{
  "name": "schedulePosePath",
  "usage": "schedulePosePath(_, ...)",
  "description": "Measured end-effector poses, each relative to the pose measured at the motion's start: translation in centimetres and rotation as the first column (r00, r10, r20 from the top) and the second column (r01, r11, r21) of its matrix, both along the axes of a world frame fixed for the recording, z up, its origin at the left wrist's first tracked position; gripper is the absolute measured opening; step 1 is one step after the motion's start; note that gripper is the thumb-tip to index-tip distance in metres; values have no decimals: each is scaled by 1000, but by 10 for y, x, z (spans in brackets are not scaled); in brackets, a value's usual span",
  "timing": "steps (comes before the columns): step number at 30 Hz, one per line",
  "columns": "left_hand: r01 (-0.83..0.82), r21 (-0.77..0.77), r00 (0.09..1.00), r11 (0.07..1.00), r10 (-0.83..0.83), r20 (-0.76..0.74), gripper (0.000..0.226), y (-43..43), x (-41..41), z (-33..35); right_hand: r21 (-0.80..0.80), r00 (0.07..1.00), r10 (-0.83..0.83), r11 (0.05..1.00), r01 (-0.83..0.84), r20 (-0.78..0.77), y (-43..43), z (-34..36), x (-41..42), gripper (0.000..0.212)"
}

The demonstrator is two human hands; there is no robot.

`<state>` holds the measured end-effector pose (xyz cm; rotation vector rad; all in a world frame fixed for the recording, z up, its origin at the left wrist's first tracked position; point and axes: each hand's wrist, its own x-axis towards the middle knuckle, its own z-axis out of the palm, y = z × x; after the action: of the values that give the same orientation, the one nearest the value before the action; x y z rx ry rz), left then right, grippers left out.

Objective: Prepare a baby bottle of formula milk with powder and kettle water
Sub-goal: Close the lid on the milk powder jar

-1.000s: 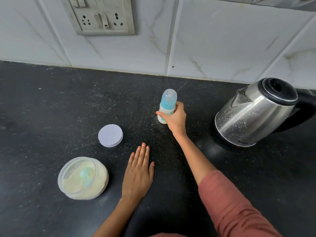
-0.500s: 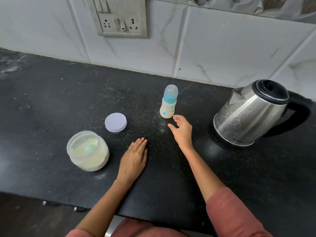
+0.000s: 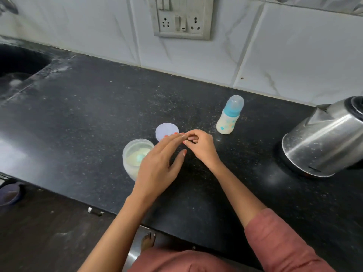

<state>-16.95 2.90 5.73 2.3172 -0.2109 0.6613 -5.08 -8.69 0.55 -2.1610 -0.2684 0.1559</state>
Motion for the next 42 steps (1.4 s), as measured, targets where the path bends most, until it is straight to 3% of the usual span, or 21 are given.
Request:
schedulePosePath(5, 99, -138, 989, 986, -112, -92, 51, 65, -2, 13, -204, 998, 58, 977, -65, -39, 47, 5, 22, 54)
schedulePosePath(9, 180, -239, 942, 954, -237, -237, 75, 107, 3, 2, -459, 985, 123, 873, -166, -122, 74, 2, 36, 87)
schedulePosePath(15, 225, -442, 773, 868, -435, -461, 113, 139, 8, -31, -651, 980, 147, 732, -201, -137, 97, 1, 44, 80)
schedulePosePath(26, 335, -516, 645, 788, -591, -484, 116, 140, 20, -53, -578, 979, 74, 798, -172, -189, 84, 68, 24, 73)
schedulePosePath(33, 328, -532, 672, 780, -589, -449, 89, 139, 21, -52, -527, 975, 176, 821, -220, -134, 91, 137, -38, 71)
schedulePosePath(42, 270, -610, 666, 745, -602, -441, 91, 136, 20, -53, -643, 947, 291, 702, -308, -135, 116, 118, -74, 74)
